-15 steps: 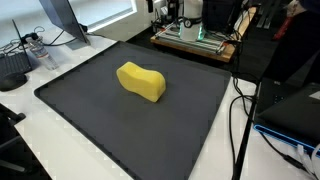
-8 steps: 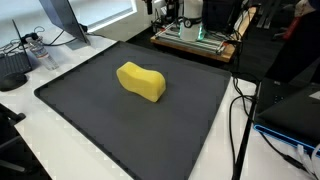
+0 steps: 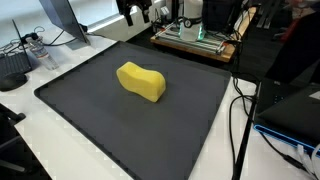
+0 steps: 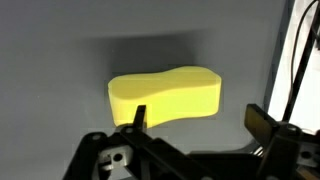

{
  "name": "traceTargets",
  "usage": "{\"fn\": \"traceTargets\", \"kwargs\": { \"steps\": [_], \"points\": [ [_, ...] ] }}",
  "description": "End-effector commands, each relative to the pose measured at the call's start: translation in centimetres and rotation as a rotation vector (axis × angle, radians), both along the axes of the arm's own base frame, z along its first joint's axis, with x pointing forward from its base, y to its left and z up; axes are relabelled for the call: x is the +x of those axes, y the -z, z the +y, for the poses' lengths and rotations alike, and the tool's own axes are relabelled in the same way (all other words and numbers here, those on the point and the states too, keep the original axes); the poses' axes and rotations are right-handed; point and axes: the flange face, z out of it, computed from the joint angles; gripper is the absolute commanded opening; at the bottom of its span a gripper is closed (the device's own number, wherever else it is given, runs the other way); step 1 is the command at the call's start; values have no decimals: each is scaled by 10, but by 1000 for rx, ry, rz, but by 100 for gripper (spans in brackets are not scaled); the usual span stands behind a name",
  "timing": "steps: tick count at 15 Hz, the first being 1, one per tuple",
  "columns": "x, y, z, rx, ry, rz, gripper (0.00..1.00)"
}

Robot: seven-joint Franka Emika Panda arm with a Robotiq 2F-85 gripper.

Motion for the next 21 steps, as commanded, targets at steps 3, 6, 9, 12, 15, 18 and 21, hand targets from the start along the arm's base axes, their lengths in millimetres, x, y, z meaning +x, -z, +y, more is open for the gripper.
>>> {"fn": "traceTargets", "kwargs": {
  "steps": [3,6,9,12,15,18,21],
  "points": [
    [66,38,-38,110,-43,34,100],
    [91,64,-57,129,-40,45,100],
    [107,92,-75,135,-49,61,100],
    [114,119,-86,161,-56,75,100],
    [119,142,-91,201,-53,82,100],
    [120,161,-88,235,-61,90,100],
    [117,178,-82,278,-84,110,100]
  ]
}}
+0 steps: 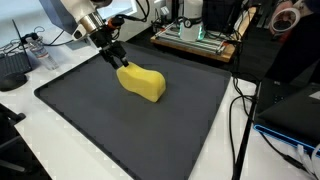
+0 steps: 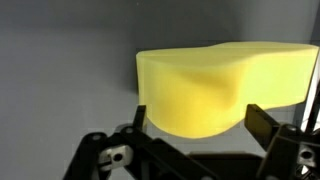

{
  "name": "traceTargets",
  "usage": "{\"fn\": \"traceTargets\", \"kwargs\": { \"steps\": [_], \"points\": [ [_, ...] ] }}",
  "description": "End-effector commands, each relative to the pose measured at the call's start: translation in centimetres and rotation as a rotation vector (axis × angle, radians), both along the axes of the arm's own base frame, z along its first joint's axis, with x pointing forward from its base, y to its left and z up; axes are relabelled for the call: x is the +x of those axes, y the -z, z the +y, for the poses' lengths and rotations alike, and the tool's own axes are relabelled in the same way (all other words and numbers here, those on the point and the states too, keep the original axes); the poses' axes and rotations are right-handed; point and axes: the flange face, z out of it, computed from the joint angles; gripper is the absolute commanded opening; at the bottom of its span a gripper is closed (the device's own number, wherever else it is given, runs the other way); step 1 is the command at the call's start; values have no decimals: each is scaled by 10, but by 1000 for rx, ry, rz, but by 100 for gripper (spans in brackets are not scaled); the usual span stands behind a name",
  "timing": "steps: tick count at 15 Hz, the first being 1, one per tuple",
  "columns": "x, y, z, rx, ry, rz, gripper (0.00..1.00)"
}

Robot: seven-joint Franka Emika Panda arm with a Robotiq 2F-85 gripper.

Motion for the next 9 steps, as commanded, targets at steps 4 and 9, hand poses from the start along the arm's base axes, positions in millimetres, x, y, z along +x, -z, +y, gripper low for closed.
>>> {"fn": "traceTargets", "kwargs": {
  "steps": [4,9],
  "points": [
    [-3,28,6,94,-49,23,100],
    [-3,40,11,121,-64,10,100]
  ]
}}
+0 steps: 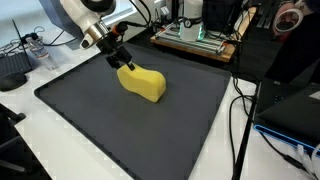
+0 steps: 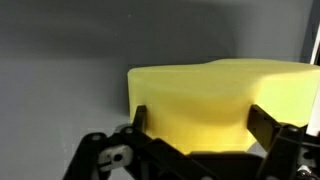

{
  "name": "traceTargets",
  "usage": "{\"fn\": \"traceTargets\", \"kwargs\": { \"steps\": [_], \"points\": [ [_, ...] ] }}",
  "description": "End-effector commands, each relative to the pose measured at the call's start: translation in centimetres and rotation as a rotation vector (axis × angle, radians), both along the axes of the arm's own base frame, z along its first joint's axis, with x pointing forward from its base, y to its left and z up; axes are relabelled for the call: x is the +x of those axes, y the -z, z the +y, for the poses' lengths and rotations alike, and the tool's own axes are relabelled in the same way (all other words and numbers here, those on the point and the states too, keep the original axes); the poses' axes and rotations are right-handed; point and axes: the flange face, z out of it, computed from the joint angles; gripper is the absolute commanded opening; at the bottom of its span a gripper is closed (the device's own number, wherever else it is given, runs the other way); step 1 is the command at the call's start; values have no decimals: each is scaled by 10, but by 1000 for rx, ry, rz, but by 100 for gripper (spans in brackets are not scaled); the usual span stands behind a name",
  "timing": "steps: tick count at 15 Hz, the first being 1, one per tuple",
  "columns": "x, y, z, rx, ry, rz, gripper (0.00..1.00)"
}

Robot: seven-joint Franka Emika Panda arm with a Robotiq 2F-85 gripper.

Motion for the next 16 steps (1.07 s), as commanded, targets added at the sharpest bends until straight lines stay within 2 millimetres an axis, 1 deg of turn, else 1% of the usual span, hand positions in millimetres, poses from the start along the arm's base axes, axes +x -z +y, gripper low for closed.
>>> {"fn": "traceTargets", "kwargs": {
  "steps": [1,2,3,4,7,11,14,16],
  "points": [
    [2,8,4,60,-11,-19,100],
    [2,9,4,62,-10,-20,89],
    [2,9,5,69,-8,-18,74],
    [2,8,5,70,-4,-14,66],
    [2,6,4,71,10,-12,47],
    [1,5,3,75,21,-7,23],
    [1,4,3,72,28,-10,7],
    [1,4,4,61,32,-11,0]
  ]
}}
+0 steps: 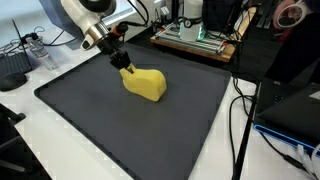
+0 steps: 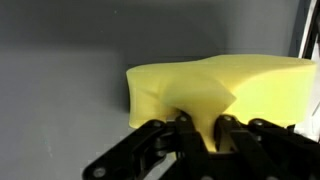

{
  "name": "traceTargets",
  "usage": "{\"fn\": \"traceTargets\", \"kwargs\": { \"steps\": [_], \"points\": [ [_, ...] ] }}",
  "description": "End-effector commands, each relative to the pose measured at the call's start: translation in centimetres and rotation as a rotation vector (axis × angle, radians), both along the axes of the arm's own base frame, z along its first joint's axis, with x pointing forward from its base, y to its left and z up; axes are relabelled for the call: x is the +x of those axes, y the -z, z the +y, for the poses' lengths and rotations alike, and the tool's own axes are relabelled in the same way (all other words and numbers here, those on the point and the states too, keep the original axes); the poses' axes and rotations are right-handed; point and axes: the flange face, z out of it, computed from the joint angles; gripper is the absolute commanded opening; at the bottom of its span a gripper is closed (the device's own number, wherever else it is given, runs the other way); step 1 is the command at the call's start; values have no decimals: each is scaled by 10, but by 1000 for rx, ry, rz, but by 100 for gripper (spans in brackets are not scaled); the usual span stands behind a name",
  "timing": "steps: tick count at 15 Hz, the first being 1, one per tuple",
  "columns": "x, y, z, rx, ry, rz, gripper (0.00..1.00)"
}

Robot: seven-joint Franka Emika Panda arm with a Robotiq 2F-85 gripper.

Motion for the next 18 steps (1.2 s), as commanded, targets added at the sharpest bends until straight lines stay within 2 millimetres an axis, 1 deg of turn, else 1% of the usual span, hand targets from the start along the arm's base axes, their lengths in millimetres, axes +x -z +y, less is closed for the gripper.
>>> {"fn": "traceTargets", "kwargs": {
  "steps": [1,3,5,11,18],
  "points": [
    [1,1,1,8,22,-8,4],
    [1,1,3,-5,9,-8,1],
    [1,0,5,-6,11,-3,3],
    [1,-2,7,-7,5,-6,3],
    [1,-2,4,-10,22,-5,3]
  ]
}}
